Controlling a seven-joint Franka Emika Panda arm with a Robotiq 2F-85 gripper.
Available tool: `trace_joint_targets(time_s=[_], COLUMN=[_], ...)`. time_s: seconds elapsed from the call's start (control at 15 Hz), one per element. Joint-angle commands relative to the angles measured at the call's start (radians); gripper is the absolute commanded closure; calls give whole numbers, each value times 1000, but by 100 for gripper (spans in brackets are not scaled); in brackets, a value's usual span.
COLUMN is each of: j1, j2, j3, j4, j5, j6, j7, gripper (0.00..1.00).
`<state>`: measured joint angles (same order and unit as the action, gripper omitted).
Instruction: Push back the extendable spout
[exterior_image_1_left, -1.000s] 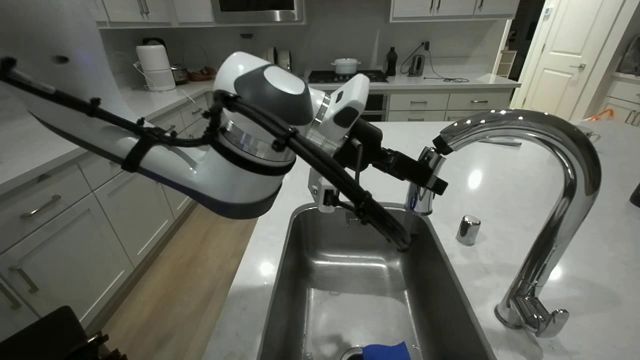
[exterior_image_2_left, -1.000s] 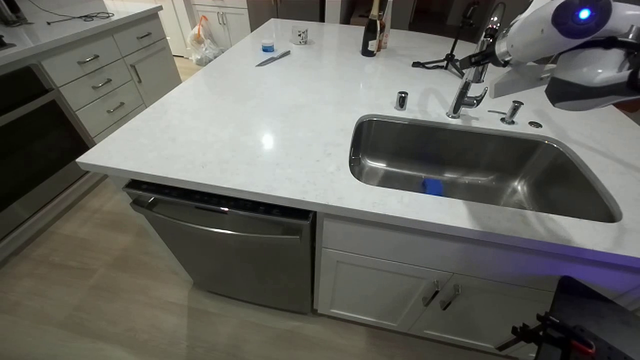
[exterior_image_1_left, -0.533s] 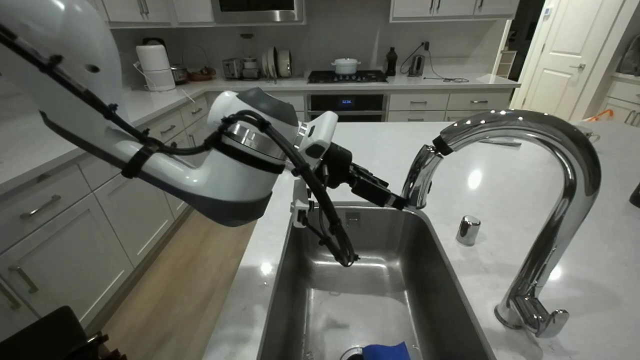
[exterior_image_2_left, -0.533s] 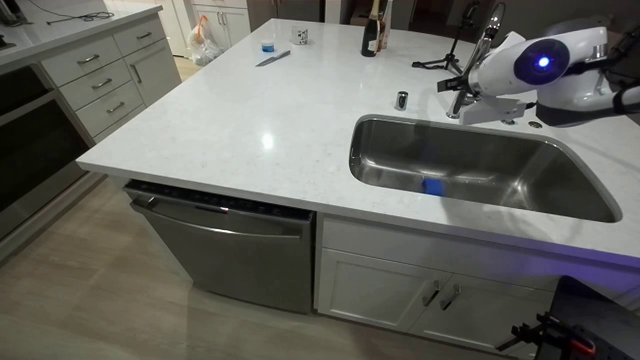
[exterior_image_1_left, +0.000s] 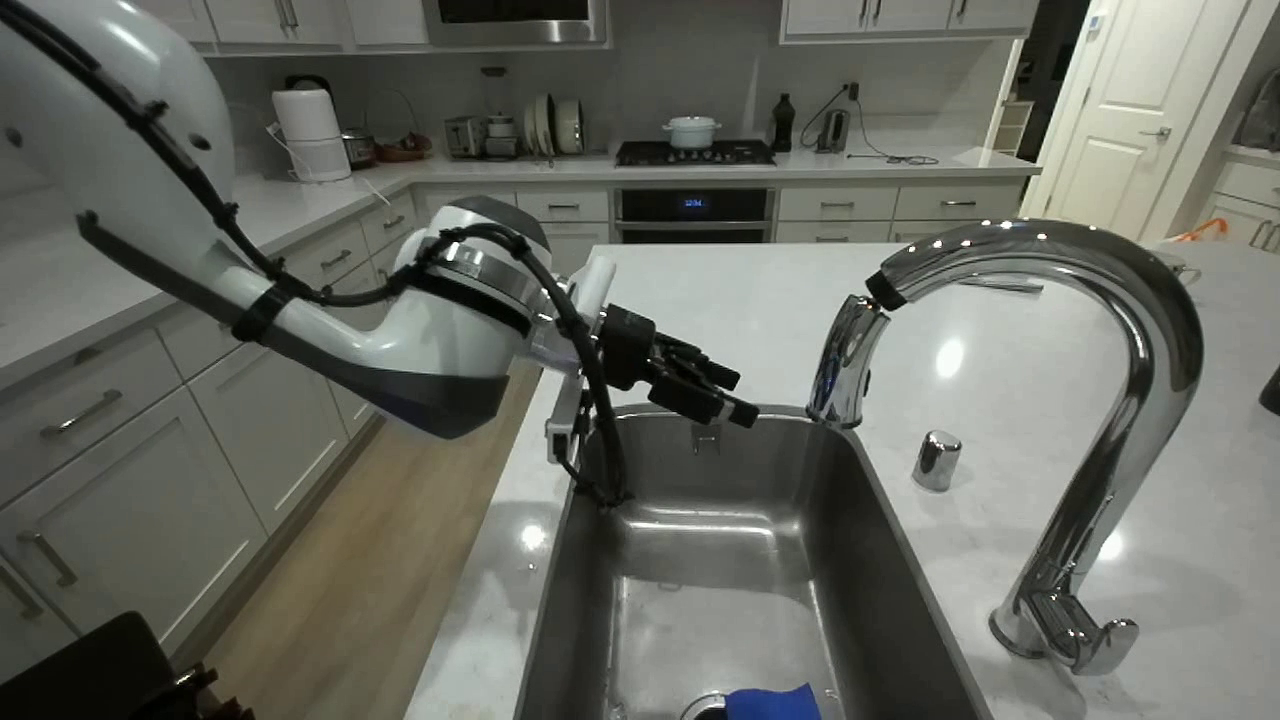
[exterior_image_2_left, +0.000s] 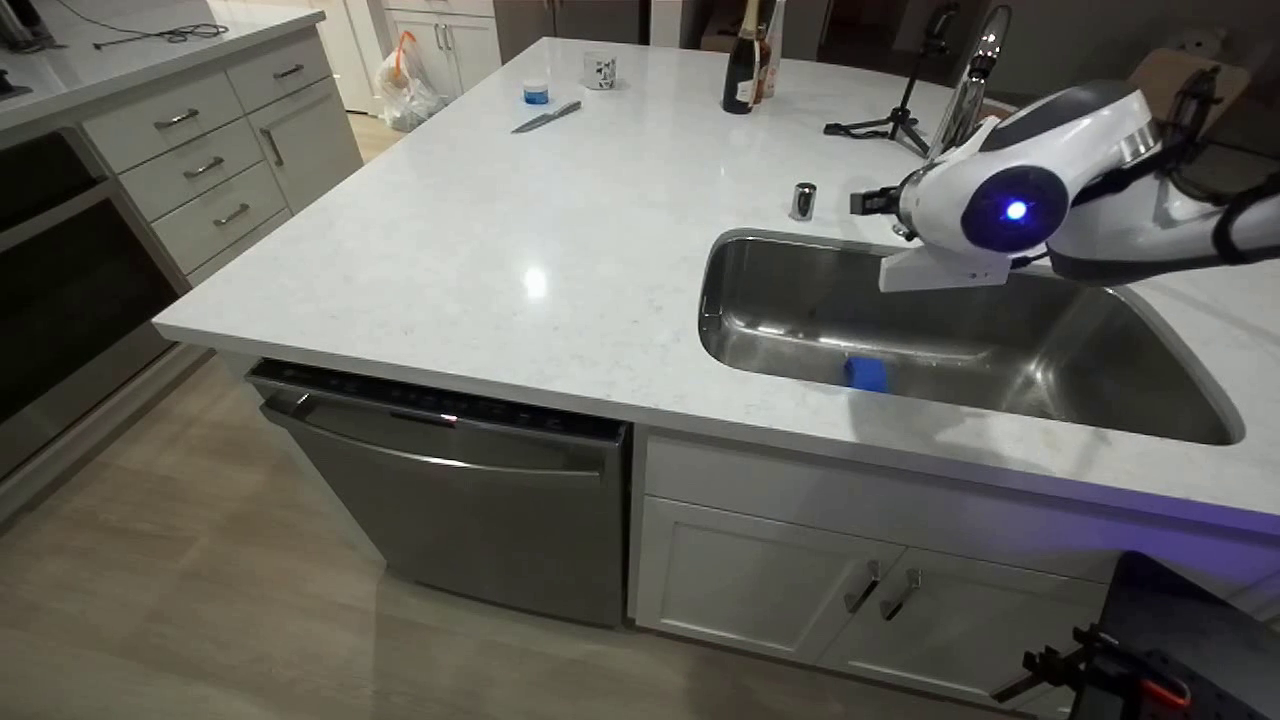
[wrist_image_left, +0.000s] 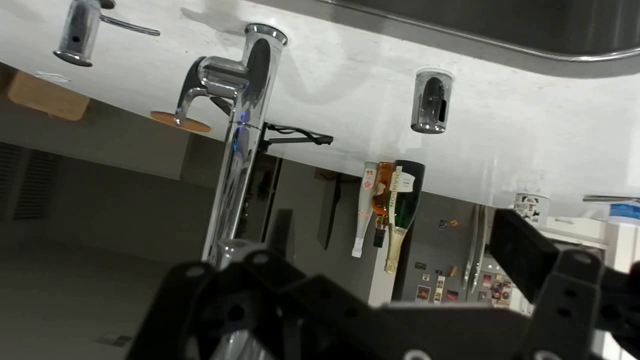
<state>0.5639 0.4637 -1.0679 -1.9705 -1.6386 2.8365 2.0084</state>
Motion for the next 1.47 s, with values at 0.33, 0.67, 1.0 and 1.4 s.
trace_joint_targets(time_s=[0.33,0.67,1.0,1.4], j1=[346,132,-283,-604], j2=[-145,-336,-443,-438], j3=[-50,195,532,760], j4=[-234,-236,-236,-208], j5=[118,56,-37,-117], j6=[-536,-878,-899,-644], j7=[25,33,27,14], gripper=[0,0,0,0])
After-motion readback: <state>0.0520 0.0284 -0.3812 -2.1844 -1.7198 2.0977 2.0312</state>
